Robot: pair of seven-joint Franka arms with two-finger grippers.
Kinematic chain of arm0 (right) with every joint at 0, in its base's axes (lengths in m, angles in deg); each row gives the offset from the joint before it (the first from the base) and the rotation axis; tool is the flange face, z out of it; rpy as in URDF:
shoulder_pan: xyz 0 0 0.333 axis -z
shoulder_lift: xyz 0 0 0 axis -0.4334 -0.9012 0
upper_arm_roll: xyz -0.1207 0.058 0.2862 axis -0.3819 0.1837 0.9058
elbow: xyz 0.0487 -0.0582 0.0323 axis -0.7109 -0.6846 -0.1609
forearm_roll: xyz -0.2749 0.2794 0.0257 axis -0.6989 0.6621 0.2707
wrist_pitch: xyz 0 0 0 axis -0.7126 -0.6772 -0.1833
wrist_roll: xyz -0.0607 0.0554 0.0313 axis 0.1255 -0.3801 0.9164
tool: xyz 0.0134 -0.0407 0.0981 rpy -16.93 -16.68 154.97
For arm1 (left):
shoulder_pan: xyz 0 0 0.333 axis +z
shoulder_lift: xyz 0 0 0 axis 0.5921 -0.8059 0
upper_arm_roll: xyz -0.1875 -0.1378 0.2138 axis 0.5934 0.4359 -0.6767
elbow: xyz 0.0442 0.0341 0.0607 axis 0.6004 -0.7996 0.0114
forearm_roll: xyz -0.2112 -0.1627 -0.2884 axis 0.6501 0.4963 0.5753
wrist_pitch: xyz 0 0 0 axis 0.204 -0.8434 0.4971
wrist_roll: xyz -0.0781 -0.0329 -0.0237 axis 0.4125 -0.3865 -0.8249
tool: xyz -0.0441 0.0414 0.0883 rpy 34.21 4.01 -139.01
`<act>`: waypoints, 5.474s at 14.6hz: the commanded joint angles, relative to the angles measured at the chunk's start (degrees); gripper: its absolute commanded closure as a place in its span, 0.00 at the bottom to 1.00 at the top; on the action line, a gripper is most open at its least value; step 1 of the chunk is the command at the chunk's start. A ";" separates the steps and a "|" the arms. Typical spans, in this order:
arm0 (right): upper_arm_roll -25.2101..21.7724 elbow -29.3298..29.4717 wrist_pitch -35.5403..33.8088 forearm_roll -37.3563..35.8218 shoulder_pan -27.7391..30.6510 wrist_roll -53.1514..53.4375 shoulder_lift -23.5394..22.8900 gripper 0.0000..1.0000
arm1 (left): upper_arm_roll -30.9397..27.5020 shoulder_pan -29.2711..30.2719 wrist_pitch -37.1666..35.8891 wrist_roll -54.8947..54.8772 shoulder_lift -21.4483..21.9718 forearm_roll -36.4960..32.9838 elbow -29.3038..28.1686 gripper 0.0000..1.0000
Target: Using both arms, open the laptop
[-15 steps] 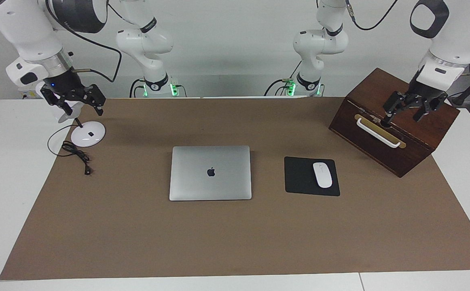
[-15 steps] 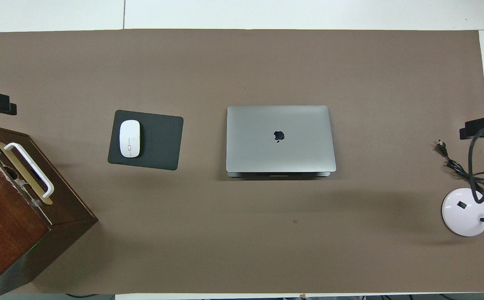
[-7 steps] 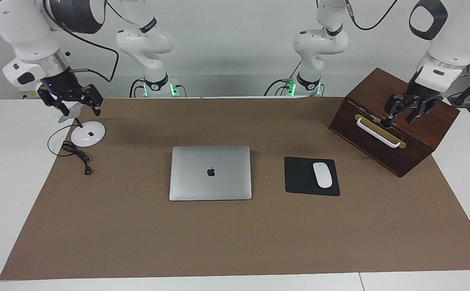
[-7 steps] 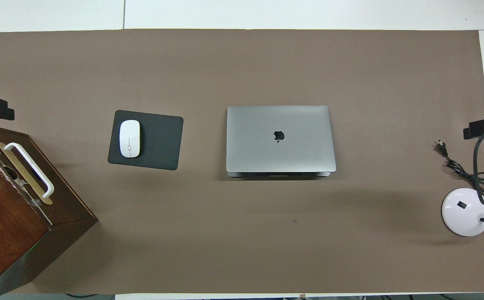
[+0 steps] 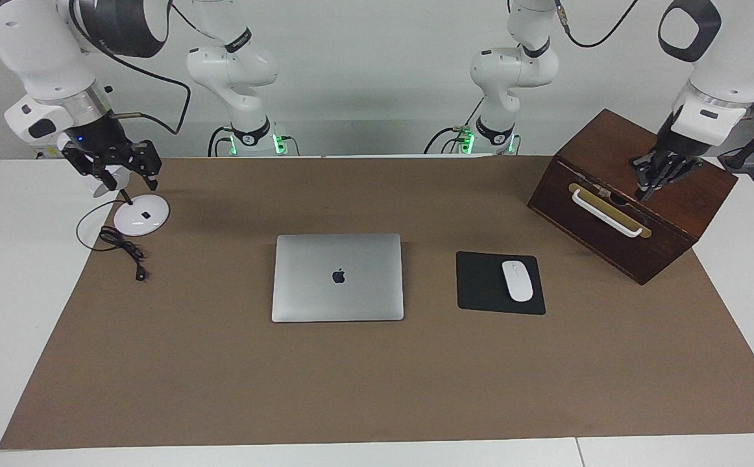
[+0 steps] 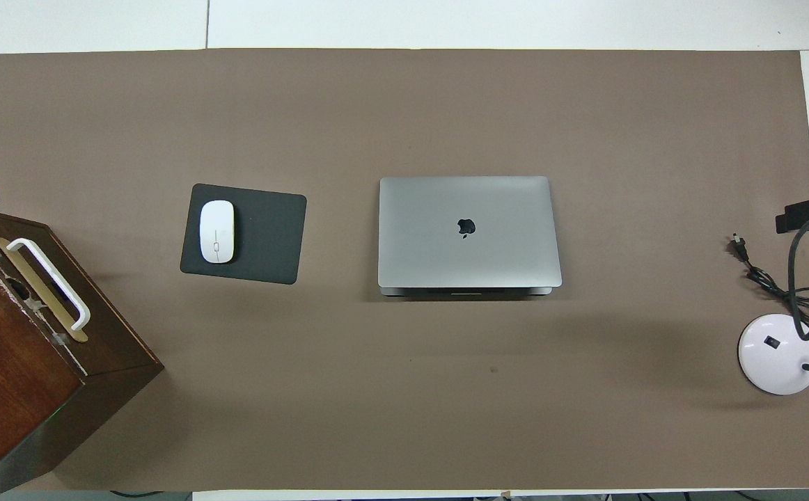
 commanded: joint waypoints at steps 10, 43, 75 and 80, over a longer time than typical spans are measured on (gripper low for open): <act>1.44 -22.38 20.75 16.64 -4.46 20.25 9.79 0.00 | 0.32 0.22 12.82 2.38 1.21 0.80 -4.56 1.00; 1.70 -47.09 76.04 52.94 -43.84 57.03 6.73 0.00 | 1.11 -31.67 88.66 3.08 13.09 0.98 -66.61 1.00; 1.70 -43.93 84.93 63.85 -46.05 48.60 -3.64 0.00 | 1.02 -47.86 103.18 3.61 -12.49 14.51 -53.43 1.00; 1.70 -41.64 81.51 63.85 -43.24 45.43 -4.61 0.00 | 0.93 -47.86 103.18 3.70 -14.08 14.60 -51.85 1.00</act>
